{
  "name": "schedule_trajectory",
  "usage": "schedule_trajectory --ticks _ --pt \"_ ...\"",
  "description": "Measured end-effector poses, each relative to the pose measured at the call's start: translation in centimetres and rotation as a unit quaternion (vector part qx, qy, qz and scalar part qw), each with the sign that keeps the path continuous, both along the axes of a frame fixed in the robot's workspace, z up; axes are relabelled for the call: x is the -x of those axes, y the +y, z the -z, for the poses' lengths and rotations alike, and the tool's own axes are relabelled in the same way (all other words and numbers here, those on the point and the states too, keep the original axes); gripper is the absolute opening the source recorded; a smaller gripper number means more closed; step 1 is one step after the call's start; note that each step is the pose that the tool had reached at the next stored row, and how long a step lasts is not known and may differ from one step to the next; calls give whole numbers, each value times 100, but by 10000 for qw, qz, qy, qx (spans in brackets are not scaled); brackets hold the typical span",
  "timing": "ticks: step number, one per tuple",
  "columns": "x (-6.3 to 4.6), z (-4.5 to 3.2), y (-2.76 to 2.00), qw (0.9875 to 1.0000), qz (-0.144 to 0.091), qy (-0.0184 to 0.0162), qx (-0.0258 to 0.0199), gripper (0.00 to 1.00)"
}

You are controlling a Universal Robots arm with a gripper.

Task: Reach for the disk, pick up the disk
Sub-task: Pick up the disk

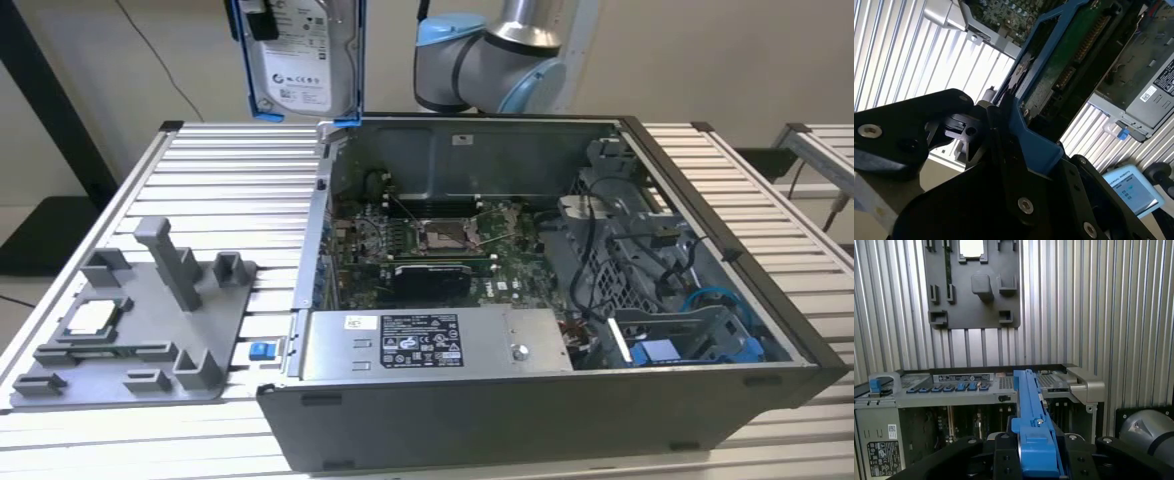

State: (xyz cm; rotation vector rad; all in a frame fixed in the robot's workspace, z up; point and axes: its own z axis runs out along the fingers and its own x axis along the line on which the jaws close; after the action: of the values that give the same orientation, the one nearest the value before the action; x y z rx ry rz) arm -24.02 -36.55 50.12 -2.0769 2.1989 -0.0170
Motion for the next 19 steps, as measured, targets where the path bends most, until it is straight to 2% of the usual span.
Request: schedule_trajectory --ticks 7,19 --pt "-87 0 0 10000 0 0 0 0" --pt "-354 0 7 10000 0 0 0 0"
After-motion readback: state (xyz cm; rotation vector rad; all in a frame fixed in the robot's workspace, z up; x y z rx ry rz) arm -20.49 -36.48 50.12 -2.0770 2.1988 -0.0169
